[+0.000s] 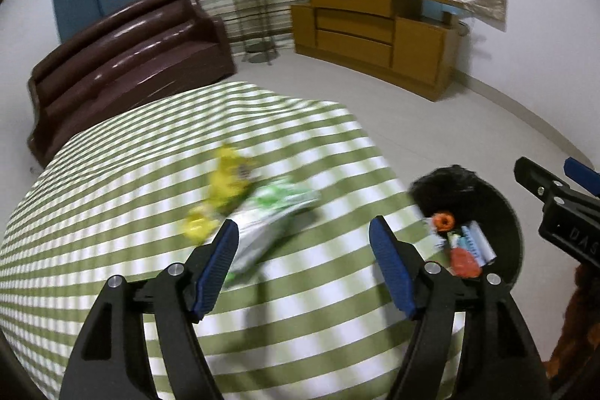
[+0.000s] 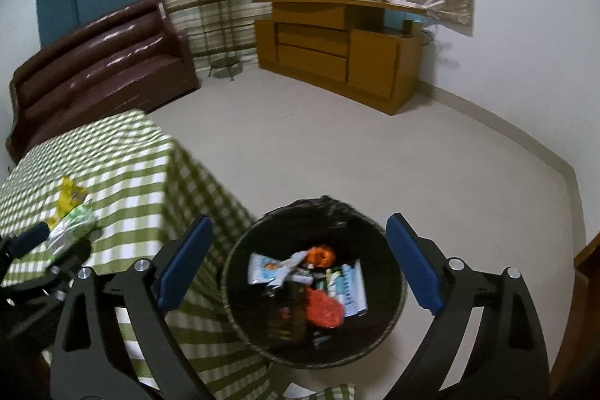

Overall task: Collect trash
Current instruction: 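Move both open tools back over the table toward the yellow and green-white bags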

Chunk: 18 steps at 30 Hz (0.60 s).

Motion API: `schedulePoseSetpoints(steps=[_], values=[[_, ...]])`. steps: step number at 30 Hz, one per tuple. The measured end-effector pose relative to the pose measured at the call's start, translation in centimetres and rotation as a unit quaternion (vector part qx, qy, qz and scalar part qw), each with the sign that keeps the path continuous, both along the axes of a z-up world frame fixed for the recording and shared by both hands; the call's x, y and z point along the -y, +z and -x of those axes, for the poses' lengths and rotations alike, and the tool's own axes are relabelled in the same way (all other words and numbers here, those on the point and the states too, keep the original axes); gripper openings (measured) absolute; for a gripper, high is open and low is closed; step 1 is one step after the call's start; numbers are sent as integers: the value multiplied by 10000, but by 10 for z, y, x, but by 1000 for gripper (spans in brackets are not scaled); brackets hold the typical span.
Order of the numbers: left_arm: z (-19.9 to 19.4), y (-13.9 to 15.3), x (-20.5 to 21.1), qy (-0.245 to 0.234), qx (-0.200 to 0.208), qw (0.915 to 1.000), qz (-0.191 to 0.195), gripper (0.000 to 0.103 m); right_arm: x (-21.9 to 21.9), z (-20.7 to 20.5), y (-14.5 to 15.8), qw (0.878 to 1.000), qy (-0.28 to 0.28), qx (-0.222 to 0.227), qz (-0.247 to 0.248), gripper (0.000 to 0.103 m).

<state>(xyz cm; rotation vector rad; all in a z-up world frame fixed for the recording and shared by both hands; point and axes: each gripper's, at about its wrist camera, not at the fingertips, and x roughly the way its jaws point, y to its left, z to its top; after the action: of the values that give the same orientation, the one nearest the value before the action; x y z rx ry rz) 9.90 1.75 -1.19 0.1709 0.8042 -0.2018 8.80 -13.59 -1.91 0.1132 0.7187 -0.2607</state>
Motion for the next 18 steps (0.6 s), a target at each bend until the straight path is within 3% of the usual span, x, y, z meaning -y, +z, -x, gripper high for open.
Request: schedulePoseSetpoints(steps=[12,18], values=[[15,0,-116,980,-9,9952,-32,71,-98,-22,4,9957,807,-219,-388,91],[24,-1,-165,1337,-32,9910,34,71,-158,-35,8,9922,1171,-281,-314,91]])
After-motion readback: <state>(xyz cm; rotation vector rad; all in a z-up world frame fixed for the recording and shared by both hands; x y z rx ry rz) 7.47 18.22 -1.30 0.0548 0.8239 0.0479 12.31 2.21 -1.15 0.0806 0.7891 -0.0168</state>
